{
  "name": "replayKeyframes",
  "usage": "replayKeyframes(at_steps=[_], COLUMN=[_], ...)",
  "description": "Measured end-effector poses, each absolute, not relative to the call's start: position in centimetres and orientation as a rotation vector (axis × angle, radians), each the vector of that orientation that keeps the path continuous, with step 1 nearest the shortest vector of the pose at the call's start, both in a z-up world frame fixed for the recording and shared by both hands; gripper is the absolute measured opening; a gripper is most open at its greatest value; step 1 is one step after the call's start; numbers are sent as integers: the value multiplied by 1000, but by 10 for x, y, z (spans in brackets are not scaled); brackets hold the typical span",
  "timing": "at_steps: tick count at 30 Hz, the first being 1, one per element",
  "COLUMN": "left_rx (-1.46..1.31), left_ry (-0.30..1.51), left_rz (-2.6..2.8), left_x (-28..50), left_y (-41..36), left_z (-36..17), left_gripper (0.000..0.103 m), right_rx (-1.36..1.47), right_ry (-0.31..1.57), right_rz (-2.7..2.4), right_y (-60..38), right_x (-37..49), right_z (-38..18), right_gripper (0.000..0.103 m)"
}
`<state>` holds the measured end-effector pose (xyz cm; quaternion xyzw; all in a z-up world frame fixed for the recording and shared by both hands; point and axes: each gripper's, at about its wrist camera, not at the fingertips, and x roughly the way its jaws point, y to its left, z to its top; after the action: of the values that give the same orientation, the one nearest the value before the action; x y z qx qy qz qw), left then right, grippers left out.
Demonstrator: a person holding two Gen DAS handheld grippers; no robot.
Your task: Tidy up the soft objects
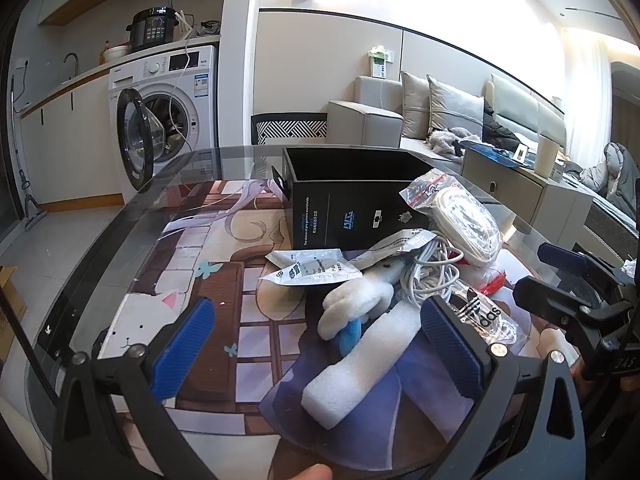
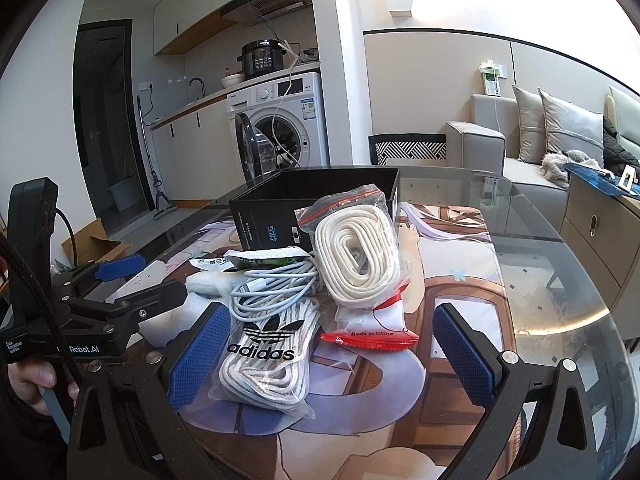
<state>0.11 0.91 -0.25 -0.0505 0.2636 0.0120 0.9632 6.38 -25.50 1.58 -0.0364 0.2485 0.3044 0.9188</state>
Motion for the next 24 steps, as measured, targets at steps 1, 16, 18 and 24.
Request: replayKeyframes(at_steps=[1, 16, 18, 24], left_rx=[-102, -104, -105, -104], left_ry=[535, 533, 534, 533], left_rz=[24, 28, 28, 31], left_x=[1, 2, 2, 1], left_y=[9, 11, 11, 10], left_z=[-2, -3, -3, -2], left_gripper=[103, 103, 103, 103], right_rx=[-75, -75, -75, -76], right_ry=[512, 513, 513, 514], right_rz=[626, 627, 627, 628], right_y=[-255, -255, -254, -254], right_x=[64, 64, 64, 64], right_z=[16, 16, 16, 15], right_gripper=[103, 103, 103, 103])
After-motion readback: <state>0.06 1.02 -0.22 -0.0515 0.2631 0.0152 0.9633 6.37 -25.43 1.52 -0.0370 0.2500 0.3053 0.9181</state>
